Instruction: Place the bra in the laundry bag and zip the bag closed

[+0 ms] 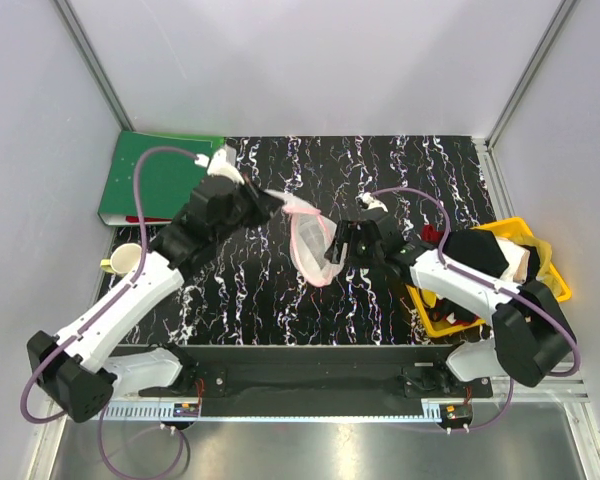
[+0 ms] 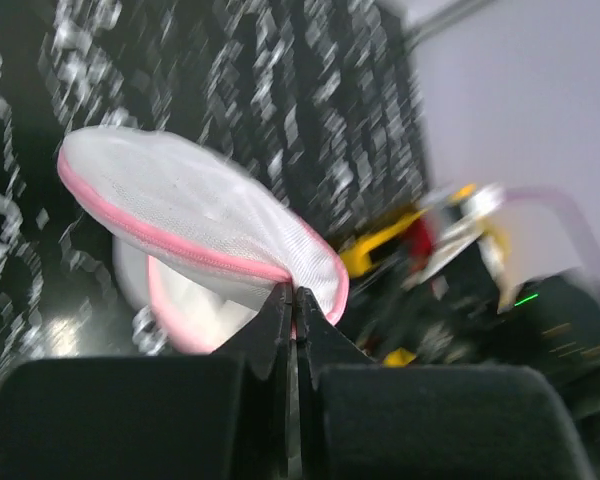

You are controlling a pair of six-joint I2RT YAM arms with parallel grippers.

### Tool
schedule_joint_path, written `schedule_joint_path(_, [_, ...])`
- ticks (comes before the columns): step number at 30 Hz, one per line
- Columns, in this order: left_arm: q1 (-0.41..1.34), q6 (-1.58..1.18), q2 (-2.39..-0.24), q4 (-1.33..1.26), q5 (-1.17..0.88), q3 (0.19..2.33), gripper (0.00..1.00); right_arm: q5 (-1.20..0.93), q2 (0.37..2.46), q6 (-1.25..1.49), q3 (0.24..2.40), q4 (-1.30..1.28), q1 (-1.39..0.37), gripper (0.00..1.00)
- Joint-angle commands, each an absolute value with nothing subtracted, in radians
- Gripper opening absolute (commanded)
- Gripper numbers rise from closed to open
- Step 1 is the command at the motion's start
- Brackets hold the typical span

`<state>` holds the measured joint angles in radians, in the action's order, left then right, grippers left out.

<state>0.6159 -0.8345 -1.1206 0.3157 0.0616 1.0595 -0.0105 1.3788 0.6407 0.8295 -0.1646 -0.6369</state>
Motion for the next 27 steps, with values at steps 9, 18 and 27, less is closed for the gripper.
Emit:
schedule_joint_path(9, [0.566,-1.049,-1.305,0.419,0.127,1.319,0.00,0.029,1.545,0.517,0.983,-0.144,-0.640,0.66])
schedule_joint_path(18, [0.571,-0.924,-1.250,0.476,0.176,1.374,0.00,-0.211,1.598,0.541,1.028,-0.114,-0.641,0.00])
schedule_joint_path(27, [0.565,-0.513,-1.612,0.600,0.093,1.819,0.00,-0.505,1.588,0.664,0.994,-0.106,-0.641,0.00])
